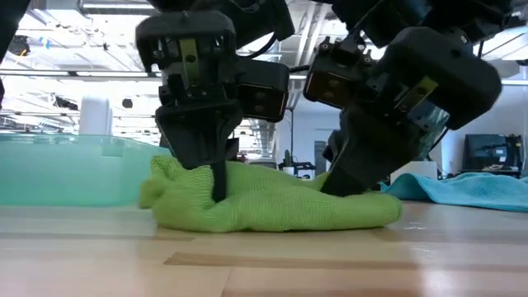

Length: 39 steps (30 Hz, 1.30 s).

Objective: Roll microfiber towels into tight, uniform cylinder then place into a basket
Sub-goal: Put the green towel into the green bin

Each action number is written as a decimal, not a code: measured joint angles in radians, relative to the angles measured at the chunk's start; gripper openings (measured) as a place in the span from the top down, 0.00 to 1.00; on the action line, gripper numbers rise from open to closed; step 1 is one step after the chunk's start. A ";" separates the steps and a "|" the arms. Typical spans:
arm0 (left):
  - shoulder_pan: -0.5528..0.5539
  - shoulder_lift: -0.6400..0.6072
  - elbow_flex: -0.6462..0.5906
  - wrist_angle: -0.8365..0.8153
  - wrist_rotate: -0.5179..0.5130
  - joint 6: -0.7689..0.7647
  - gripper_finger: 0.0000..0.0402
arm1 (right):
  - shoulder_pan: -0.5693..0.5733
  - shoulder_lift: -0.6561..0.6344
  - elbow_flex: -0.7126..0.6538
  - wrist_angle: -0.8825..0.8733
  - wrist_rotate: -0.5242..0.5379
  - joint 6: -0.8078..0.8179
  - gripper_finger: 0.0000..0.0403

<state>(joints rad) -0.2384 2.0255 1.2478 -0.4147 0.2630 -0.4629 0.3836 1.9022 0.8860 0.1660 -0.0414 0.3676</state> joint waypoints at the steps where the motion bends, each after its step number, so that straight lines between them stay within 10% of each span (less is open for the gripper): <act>1: 0.001 -0.012 -0.001 0.000 -0.019 0.003 0.92 | 0.002 -0.011 -0.002 -0.006 0.001 -0.002 0.93; 7: 0.002 -0.105 -0.006 -0.087 -0.153 0.017 0.92 | 0.008 -0.060 0.002 0.000 0.059 -0.032 0.94; 39: 0.000 -0.457 0.000 -0.726 -0.177 0.022 0.92 | -0.169 0.024 0.400 -0.030 0.031 -0.398 0.94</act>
<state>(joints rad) -0.2381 1.5685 1.2480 -1.1408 0.0857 -0.4413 0.2144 1.9261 1.2859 0.1358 -0.0107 -0.0306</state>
